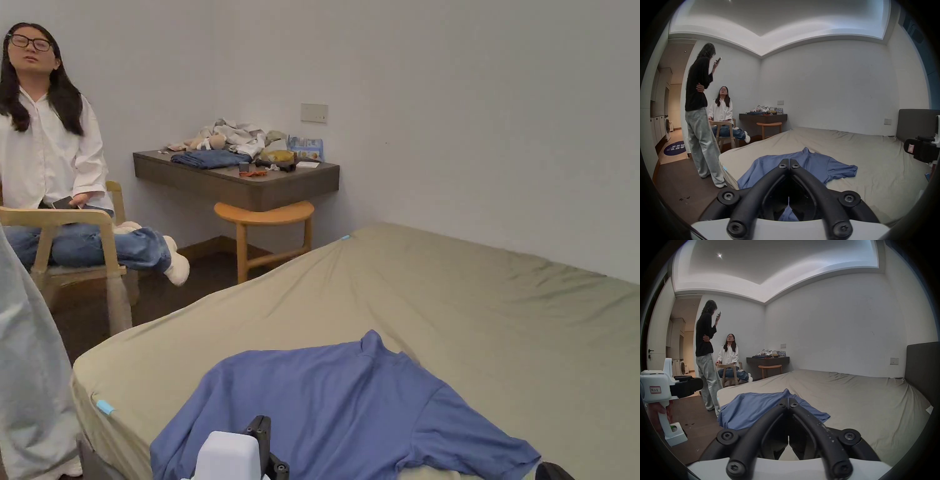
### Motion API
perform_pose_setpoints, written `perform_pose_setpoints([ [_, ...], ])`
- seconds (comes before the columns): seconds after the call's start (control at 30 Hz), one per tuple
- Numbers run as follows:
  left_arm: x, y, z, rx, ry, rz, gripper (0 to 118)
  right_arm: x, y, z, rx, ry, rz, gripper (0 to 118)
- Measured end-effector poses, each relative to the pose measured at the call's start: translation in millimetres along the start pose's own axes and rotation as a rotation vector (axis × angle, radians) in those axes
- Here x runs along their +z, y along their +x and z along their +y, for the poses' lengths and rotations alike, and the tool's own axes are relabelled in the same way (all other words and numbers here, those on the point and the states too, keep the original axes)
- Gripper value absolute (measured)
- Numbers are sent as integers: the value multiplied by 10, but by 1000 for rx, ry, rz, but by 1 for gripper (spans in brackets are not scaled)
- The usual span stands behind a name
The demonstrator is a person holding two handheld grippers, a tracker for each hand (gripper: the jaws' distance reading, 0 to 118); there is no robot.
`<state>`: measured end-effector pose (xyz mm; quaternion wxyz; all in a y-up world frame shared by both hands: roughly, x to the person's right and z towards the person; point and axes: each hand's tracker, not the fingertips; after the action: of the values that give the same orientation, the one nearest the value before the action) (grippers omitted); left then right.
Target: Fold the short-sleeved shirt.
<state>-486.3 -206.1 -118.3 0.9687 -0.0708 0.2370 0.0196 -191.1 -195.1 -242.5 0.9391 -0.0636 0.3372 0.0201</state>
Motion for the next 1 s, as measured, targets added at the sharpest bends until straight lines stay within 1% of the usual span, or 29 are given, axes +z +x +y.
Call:
perform_pose_setpoints([
  [0.13,-560,96,-78,-21,-110,-83,0,-203,179,-97,-15,-43,-13,0],
  [0.2,-1009,149,-87,-43,-154,-118,0,-323,291,-159,-18,-62,-24,0],
  [0.23,-1248,190,-85,-70,-194,-134,0,-364,331,-180,-15,-71,-28,0],
  [0.3,-1857,313,-112,-129,-297,-213,0,-477,440,-250,-16,-89,-35,0],
  [0.4,-2746,478,-205,-164,-413,-269,0,-624,587,-381,-27,-121,-46,0],
  [0.47,-3333,566,-319,-174,-532,-308,0,-725,676,-461,-45,-155,-50,0],
  [0.5,-3643,611,-411,-167,-587,-310,0,-777,717,-506,-55,-171,-47,0],
  [0.57,-4075,676,-543,-200,-685,-312,0,-868,790,-572,-70,-203,-46,0],
  [0.6,-4254,675,-587,-190,-661,-298,0,-910,822,-601,-70,-211,-45,0],
  [0.63,-4418,676,-616,-173,-684,-289,0,-933,853,-640,-68,-219,-45,0],
  [0.67,-4598,668,-638,-139,-732,-306,4,-968,886,-672,-66,-230,-43,0],
  [0.7,-4729,646,-655,-108,-735,-297,26,-994,908,-691,-66,-236,-41,0],
  [0.73,-4824,621,-670,-96,-726,-272,76,-1018,926,-706,-67,-241,-36,0],
  [0.77,-4920,617,-694,-110,-733,-252,105,-1024,952,-750,-71,-243,-29,0],
  [0.8,-5005,614,-731,-125,-741,-228,118,-1044,968,-770,-76,-246,-21,0],
  [0.9,-5211,654,-885,-184,-732,-207,118,-1098,966,-818,-96,-248,0,0],
  [0.97,-5364,650,-987,-186,-744,-196,107,-1114,957,-826,-101,-250,14,0],
  [1.0,-5402,650,-1030,-151,-778,-207,107,-1116,954,-825,-99,-250,27,0],
])
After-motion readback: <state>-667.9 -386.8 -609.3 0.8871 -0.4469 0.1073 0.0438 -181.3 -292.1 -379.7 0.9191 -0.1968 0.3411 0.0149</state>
